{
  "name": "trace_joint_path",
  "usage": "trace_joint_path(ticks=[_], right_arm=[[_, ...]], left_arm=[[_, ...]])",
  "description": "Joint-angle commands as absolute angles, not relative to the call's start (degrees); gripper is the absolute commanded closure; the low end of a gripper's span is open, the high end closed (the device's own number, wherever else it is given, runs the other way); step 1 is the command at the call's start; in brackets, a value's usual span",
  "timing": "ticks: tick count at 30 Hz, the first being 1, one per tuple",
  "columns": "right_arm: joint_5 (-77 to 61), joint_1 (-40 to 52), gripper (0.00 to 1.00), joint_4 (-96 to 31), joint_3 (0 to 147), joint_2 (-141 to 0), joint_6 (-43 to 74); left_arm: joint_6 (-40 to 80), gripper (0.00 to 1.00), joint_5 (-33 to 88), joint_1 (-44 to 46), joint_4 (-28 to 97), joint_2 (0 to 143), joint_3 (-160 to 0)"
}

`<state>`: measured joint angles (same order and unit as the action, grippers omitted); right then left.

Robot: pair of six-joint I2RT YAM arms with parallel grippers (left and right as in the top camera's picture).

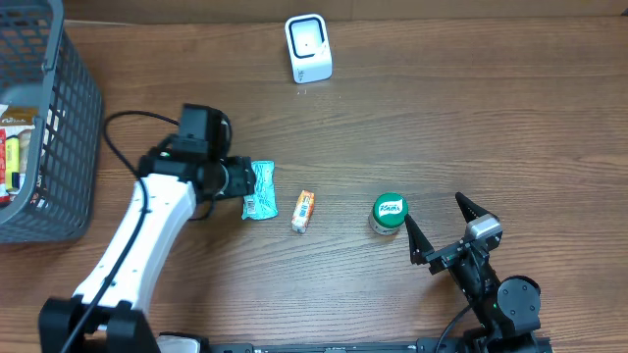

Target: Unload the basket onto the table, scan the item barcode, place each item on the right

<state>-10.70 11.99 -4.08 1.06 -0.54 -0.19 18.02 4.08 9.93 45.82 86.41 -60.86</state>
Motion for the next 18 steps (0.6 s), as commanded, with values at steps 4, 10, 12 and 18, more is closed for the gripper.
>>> trace_joint_path(ticks=[4, 10, 12, 18], right_arm=[[-10.59, 11.77, 0.00, -3.75, 0.45, -0.16, -0.19], [-10.59, 11.77, 0.00, -3.75, 0.45, -0.16, -0.19], [-10.59, 11.77, 0.00, -3.75, 0.45, -0.16, -0.19], [-10.59, 11.77, 0.00, -3.75, 0.45, -0.16, -0.19]], left_arm=[[20.40, 0.30, 3.81, 14.81, 40.84, 94.08, -59.88], [19.59, 0.31, 3.38, 18.57, 36.84, 100.22, -59.88], [19.22, 0.32, 2.57, 19.97, 36.36, 101.86, -59.88], [17.32, 0.31, -0.67, 21.80, 37.95, 102.08, -60.84]])
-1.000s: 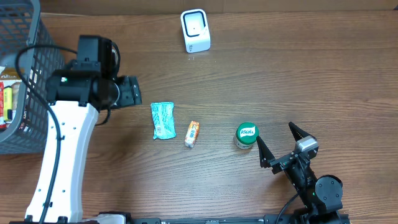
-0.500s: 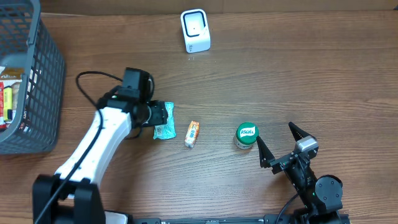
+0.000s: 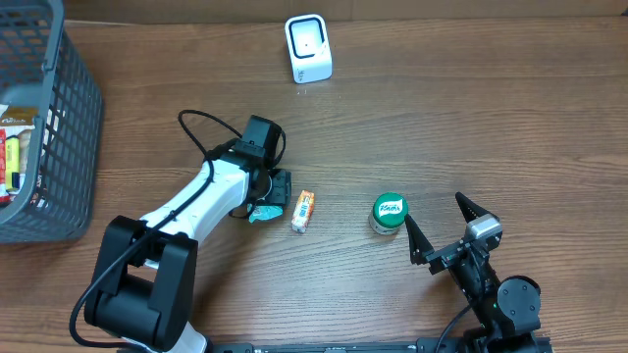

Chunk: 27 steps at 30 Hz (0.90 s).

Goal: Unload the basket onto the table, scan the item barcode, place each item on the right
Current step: 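Release the wipes pack and move the left gripper toward the basket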

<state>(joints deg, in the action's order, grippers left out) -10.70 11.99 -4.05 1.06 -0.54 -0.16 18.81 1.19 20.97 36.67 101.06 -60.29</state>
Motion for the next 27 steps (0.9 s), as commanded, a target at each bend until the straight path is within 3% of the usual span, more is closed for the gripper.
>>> trace_joint_path(ticks=[1, 18, 27], right_arm=[[-10.59, 11.77, 0.00, -3.75, 0.45, -0.16, -0.19], [-10.59, 11.77, 0.00, -3.75, 0.45, -0.16, -0.19], [-10.59, 11.77, 0.00, -3.75, 0.45, -0.16, -0.19]], left_arm=[[17.34, 0.31, -1.43, 21.78, 38.89, 102.08, -61.58], [15.73, 0.25, -6.72, 16.91, 69.30, 96.73, -99.98], [14.79, 0.25, -16.36, 14.52, 74.56, 90.41, -100.71]])
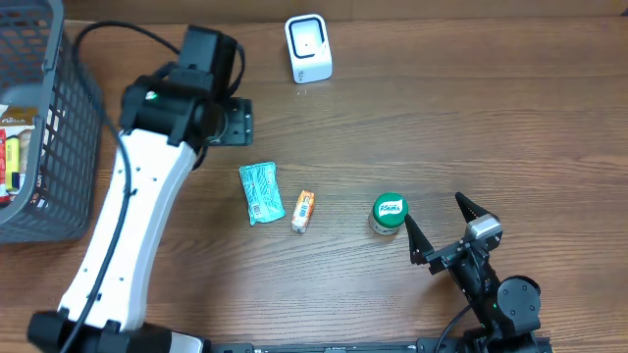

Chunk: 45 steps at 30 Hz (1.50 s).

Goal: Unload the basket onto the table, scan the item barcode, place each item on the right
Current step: 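Release the wipes pack and move the left gripper toward the basket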

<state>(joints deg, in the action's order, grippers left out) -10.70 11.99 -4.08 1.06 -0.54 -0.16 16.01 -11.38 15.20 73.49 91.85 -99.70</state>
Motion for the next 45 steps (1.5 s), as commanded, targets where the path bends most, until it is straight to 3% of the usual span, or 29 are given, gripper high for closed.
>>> trace_joint_path(ticks=[1, 11, 19, 30, 45], right_arm=[[-10.59, 11.77, 0.00, -3.75, 0.45, -0.16, -0.19], [-10.57, 11.77, 0.00, -3.75, 0.45, -0.16, -0.19], [-10.59, 11.77, 0.00, -3.75, 0.45, -0.16, -0.19], [-10.59, 11.77, 0.00, -3.75, 0.45, -0.16, -0.19], [-10.59, 11.77, 0.00, -3.75, 0.45, -0.16, -0.19]], left_arm=[[14.98, 0.25, -16.32, 14.55, 74.81, 89.78, -100.64], [20.10, 0.24, -17.12, 14.63, 70.22, 79.00, -96.90], [29.56, 0.18, -32.10, 12.53, 72.53, 73.73, -92.33], [26.70, 0.12, -18.79, -0.01, 71.33, 72.25, -90.37], [24.18, 0.09, -16.45, -1.10, 68.60, 72.75, -83.37]])
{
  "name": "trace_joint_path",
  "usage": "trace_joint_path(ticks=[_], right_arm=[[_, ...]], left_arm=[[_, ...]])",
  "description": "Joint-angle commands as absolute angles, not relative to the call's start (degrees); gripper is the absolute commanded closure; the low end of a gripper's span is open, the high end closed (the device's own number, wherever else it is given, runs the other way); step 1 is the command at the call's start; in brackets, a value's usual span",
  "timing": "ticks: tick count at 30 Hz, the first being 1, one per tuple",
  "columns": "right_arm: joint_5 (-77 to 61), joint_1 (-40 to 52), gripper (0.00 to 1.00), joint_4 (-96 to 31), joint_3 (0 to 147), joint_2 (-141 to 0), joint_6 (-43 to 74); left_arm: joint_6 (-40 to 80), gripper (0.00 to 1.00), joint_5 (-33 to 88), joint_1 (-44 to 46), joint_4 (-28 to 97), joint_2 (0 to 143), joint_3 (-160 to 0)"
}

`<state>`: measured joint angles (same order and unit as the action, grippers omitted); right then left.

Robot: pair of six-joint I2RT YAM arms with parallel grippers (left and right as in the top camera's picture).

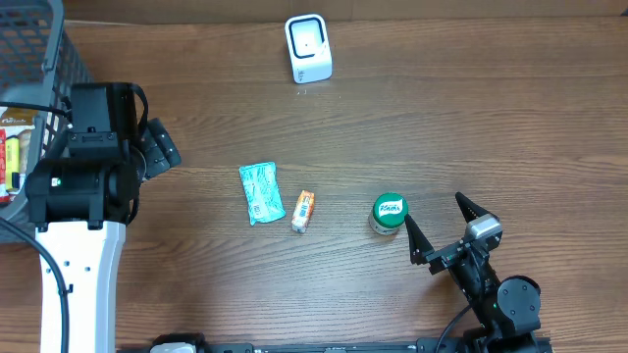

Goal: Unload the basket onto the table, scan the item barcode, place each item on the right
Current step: 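Release the wipes pack and move the left gripper toward the basket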

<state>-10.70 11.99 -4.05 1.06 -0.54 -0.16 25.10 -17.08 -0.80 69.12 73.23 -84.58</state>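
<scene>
A white barcode scanner (308, 47) stands at the back of the table. A teal packet (261, 192), a small orange packet (304, 211) and a green-lidded jar (389, 214) lie in a row mid-table. My left gripper (160, 147) hovers open and empty to the left of the teal packet, beside the basket. My right gripper (440, 227) rests open just right of the jar, holding nothing.
A grey mesh basket (59, 118) with more items inside sits at the left edge, partly under my left arm. The wooden table (491, 118) runs right and back from the row of items.
My left gripper has moved from the back of the table near the scanner to the left, beside the basket. It stays open and empty. The items and my right arm are unchanged.
My left gripper was at the teal packet, then lower down over it beside the orange packet. By the following moment the packet lay free, turned slightly, with the gripper open up near the scanner. Now the gripper is by the basket.
</scene>
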Motion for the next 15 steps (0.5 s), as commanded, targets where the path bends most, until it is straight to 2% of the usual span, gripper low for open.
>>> trace_joint_path(ticks=[1, 15], right_arm=[[-10.59, 11.77, 0.00, -3.75, 0.45, -0.16, -0.19], [-10.59, 11.77, 0.00, -3.75, 0.45, -0.16, -0.19]], left_arm=[[24.18, 0.09, -16.45, -1.10, 68.55, 72.75, -83.20], [23.88, 0.10, -15.46, -1.10, 68.34, 72.71, -82.96]])
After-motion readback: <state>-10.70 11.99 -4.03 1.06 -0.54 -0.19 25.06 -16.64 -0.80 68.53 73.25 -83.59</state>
